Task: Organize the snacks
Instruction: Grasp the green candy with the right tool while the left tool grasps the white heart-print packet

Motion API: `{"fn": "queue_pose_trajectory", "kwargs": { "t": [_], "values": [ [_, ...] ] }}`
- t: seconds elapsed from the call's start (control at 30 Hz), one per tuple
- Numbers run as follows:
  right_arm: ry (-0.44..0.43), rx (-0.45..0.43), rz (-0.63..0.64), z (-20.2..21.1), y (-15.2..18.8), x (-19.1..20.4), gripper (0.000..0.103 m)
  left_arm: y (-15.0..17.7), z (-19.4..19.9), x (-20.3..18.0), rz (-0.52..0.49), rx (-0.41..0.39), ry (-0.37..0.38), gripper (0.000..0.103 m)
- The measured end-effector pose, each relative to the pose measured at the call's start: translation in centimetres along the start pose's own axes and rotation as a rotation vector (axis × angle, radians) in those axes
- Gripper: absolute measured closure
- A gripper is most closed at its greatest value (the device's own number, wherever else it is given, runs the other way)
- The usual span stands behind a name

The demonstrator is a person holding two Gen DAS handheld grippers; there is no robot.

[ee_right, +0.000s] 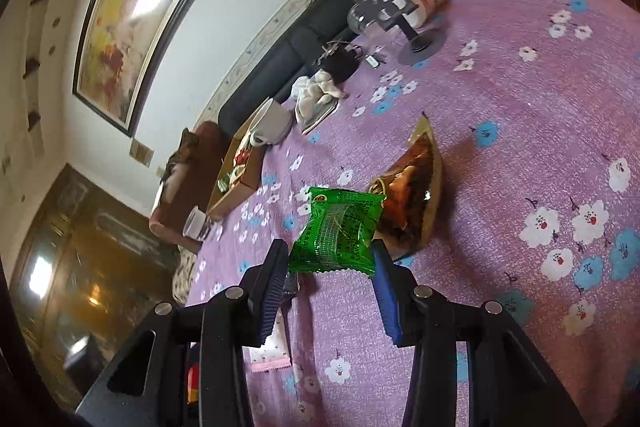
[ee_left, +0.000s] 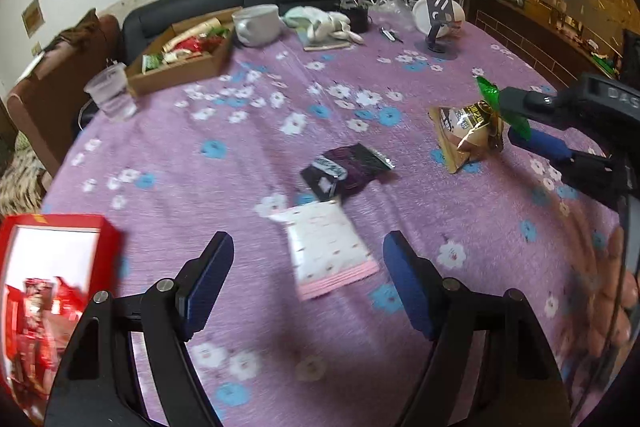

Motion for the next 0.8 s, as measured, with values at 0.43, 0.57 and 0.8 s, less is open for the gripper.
{"fn": "queue_pose_trajectory", "kwargs": {
  "t": [0.43,0.57,0.8],
  "values": [
    [-0.015,0.018,0.011,-0.3,0.1,0.4,0.06,0.8,-3.8,0.7,0.057,0.032,0.063,0.068],
    [-0.018,0.016,0.012,-0.1,0.2,0.4,0.06,1.1,-2.9,1.3,0.051,0.019,0.081,0.078],
    [-0.023,0.038,0.023,-0.7,0.4,0.6,0.06,2.2,0.9,1.7,-0.021,-0.092,0.011,0.081]
  ]
}}
Point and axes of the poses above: each gripper's, at about its wrist camera, not at the fingertips, and z roughly against the way its jaws point, x to its left, y to its underside, the point moved 1 cm from there along -z, roughly the way its jaws point, and after that the axes turned 2 degrees about -y, right-handed, at the moved point
